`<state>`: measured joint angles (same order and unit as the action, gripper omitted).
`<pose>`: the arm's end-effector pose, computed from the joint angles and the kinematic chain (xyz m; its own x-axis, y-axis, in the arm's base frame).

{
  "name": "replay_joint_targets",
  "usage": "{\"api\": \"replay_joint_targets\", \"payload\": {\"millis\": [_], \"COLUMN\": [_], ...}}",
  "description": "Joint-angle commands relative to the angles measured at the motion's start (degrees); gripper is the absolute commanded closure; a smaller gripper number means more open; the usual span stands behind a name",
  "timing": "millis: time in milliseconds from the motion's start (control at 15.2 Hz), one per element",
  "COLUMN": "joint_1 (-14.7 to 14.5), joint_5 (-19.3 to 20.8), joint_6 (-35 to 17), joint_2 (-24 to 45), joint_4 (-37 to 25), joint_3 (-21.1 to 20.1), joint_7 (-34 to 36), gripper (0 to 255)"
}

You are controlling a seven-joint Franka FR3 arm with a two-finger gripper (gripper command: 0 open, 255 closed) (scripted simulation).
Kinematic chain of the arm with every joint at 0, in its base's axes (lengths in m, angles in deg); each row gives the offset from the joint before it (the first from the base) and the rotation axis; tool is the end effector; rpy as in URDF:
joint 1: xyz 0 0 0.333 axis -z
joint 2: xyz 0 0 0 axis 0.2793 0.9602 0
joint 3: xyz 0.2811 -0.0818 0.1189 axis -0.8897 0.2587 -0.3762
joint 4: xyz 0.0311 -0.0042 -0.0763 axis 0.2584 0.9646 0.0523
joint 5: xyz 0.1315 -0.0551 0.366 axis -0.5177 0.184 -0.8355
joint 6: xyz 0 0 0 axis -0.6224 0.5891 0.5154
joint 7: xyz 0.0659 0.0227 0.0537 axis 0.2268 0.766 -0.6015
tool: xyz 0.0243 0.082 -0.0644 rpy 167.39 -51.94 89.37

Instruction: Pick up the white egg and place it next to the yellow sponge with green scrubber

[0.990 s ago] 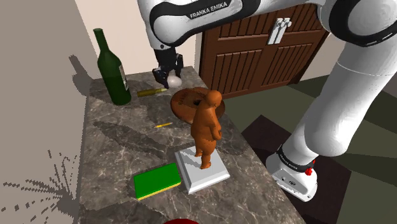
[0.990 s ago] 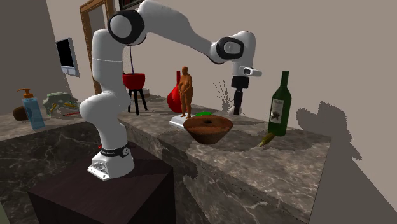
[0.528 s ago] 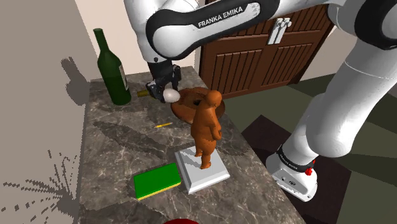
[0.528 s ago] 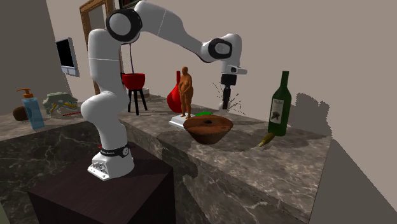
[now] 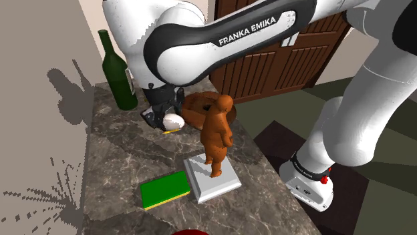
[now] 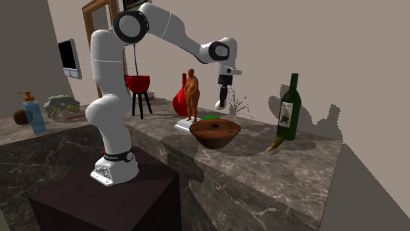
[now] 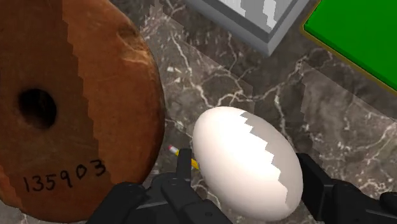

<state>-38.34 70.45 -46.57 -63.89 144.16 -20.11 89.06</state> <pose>0.4015 0.3903 0.4492 0.9878 0.1403 -0.0680 0.1491 -0.9777 0.1476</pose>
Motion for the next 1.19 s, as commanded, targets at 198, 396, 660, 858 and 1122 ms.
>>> {"api": "replay_joint_targets", "payload": {"millis": [198,396,660,858,1122], "joint_1": [-3.71,-6.11,-9.62,-12.55,-17.04], "joint_5": [-0.13,0.13,0.97,2.01,3.85], "joint_6": [1.03,1.75,2.94,4.07,6.00], "joint_2": [1.65,3.25,6.25,9.13,13.80], "joint_4": [-1.96,-3.77,-7.17,-10.50,-16.09], "joint_3": [-3.06,-4.87,-7.06,-8.48,-9.91], "joint_7": [6.76,10.98,16.75,21.12,26.85], "gripper": [255,255,255,255,255]}}
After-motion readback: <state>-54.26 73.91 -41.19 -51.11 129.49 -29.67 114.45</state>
